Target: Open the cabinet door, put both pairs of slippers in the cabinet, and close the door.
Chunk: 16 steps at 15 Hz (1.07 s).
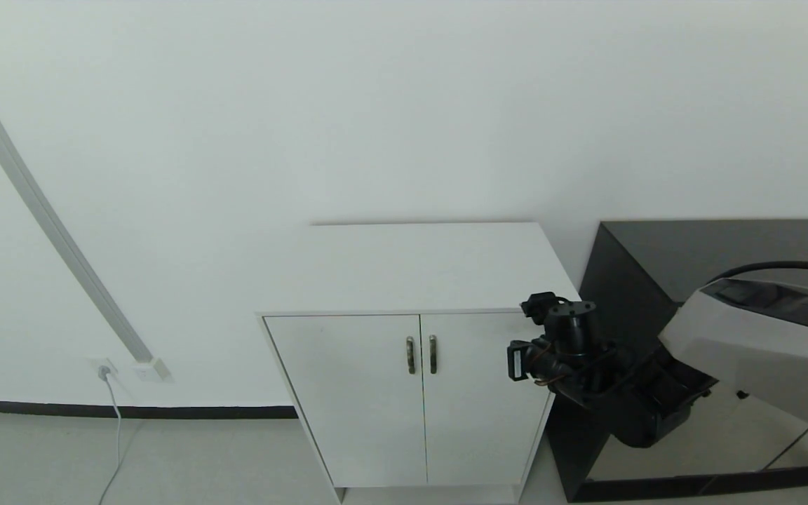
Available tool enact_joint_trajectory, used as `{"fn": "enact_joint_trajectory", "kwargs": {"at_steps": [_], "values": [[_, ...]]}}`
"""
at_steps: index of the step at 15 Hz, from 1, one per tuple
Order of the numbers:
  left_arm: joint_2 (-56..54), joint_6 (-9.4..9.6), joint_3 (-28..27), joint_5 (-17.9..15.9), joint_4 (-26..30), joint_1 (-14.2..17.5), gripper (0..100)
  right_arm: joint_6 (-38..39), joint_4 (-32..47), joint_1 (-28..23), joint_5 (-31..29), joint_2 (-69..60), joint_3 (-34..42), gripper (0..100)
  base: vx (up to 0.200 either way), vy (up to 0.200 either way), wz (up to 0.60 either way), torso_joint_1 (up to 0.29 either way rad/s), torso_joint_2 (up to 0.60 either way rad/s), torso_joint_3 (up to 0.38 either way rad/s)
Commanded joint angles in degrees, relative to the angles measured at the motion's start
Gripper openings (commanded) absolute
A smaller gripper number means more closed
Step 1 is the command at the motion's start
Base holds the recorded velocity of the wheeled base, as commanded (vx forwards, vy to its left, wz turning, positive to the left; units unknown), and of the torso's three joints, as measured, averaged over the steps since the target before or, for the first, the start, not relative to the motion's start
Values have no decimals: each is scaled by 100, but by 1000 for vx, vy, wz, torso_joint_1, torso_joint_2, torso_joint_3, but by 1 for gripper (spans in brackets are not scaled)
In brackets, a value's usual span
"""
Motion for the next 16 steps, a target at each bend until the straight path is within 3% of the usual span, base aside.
{"fn": "enact_joint_trajectory", "kwargs": {"at_steps": [1,9,16], "values": [[7,-7,1,2,2,1,0,-5,-132,-64,-74,-593,460,0,0,0,0,0,0,0],[7,2,1,2,-7,1,0,-427,-782,-1338,-109,-2518,2842,0,0,0,0,0,0,0],[7,-7,1,2,-7,1,0,-884,-730,-2182,454,-4047,4099,0,0,0,0,0,0,0]]}}
